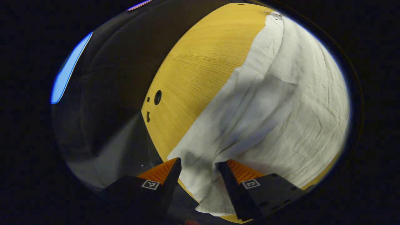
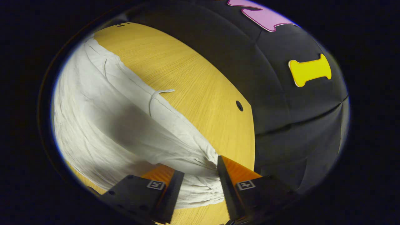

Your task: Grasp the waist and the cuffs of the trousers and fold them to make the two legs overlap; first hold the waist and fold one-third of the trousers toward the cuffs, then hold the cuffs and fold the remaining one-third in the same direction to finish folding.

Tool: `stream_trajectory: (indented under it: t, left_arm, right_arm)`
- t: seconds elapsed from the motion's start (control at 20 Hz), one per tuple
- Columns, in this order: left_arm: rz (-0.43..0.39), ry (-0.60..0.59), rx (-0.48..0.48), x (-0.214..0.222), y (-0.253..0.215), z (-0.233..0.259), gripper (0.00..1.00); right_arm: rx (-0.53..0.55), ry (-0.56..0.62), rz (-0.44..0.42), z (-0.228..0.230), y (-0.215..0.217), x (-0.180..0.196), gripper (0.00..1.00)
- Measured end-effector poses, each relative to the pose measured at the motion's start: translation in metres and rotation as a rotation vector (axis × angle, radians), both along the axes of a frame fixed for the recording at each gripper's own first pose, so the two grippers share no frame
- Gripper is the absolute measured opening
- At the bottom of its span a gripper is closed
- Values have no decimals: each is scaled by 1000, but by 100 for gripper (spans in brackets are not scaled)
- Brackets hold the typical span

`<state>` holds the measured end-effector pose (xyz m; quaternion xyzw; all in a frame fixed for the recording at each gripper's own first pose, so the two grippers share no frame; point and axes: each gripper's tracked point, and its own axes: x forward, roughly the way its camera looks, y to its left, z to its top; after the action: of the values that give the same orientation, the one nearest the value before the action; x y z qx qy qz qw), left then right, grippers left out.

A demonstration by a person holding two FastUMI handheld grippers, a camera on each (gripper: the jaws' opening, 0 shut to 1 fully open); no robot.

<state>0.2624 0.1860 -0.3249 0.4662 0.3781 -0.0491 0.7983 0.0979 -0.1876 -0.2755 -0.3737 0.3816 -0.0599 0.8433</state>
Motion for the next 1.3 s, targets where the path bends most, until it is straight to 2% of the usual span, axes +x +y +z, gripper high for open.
stream_trajectory:
  t: [0.05, 0.1, 0.15, 0.25, 0.45, 0.6, 0.7, 0.75, 0.9, 1.1, 1.3]
  left_arm:
    - [5, -16, 1, 0, 2, 3, 91]
    - [6, -38, 4, -1, 2, 8, 95]
    - [4, -64, 6, -1, 2, 12, 96]
    - [-4, -122, 15, -2, 2, 25, 96]
    - [-30, -196, 58, -13, 1, 45, 97]
    - [-84, -210, 106, -24, 0, 49, 98]
    - [-136, -225, 106, -33, -9, 58, 98]
    - [-153, -234, 105, -40, -10, 63, 97]
    - [-172, -273, 82, -59, -12, 79, 97]
    - [-130, -347, -3, -84, -14, 93, 97]
    - [36, -388, -213, -114, -16, 87, 96]
  right_arm:
    - [8, -14, -11, 4, -1, -2, 79]
    - [14, -29, -22, 9, -4, -3, 86]
    - [13, -51, -31, 17, -8, -5, 87]
    - [16, -97, -48, 34, -12, -9, 96]
    - [46, -182, -87, 60, -17, -25, 94]
    - [55, -213, -128, 70, -30, -40, 94]
    - [86, -237, -151, 76, -34, -49, 96]
    - [93, -252, -160, 82, -35, -55, 94]
    - [135, -286, -182, 91, -34, -71, 94]
    - [304, -312, -249, 83, -16, -94, 94]
    - [555, -312, -408, 57, 8, -115, 94]
